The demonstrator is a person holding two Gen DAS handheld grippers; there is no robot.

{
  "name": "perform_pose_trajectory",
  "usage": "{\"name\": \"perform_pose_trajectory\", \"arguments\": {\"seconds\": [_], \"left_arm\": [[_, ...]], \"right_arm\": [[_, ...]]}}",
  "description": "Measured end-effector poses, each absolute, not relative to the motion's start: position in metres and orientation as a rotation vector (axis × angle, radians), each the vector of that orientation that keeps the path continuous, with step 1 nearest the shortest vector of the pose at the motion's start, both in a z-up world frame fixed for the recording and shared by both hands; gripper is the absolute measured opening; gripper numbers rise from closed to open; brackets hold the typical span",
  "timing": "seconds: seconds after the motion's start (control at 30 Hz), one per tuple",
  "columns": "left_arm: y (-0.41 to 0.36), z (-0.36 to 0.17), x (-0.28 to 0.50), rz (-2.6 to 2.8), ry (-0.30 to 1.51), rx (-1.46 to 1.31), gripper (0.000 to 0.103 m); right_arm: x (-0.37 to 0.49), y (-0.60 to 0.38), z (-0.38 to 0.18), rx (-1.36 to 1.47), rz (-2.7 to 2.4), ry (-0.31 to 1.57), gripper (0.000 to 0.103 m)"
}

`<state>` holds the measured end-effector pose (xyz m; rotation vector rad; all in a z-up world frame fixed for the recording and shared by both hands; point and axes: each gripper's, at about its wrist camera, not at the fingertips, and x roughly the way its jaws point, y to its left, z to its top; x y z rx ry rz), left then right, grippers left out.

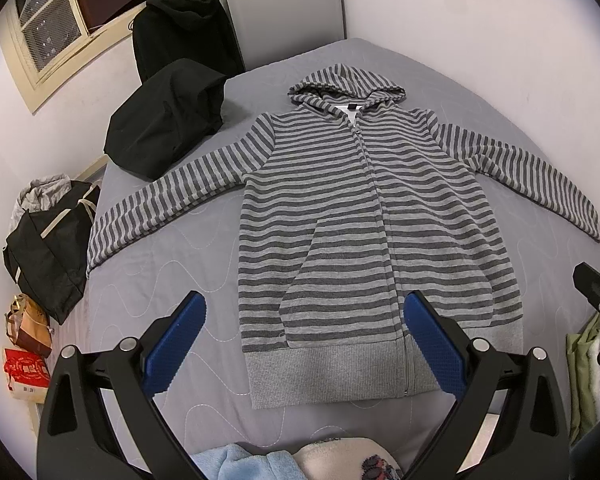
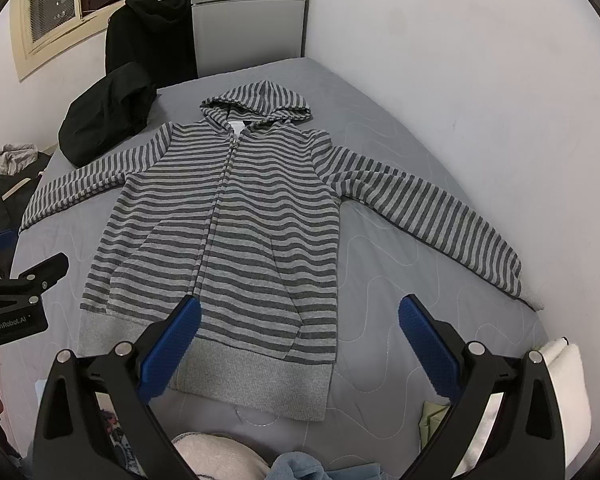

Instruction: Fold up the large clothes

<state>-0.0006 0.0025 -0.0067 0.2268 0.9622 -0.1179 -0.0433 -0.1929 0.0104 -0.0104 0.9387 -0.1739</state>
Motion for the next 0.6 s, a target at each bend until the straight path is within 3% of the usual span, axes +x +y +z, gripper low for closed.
{"name": "perform_pose_trajectory", "arguments": {"seconds": [0.6], "left_arm": [[-0.001, -0.0053, -0.0006, -0.117, 0.959, 0.234, 0.097]], "right_arm": [[-0.044, -0.1929, 0.0095, -0.01, -0.172, 0.94, 0.098]]}}
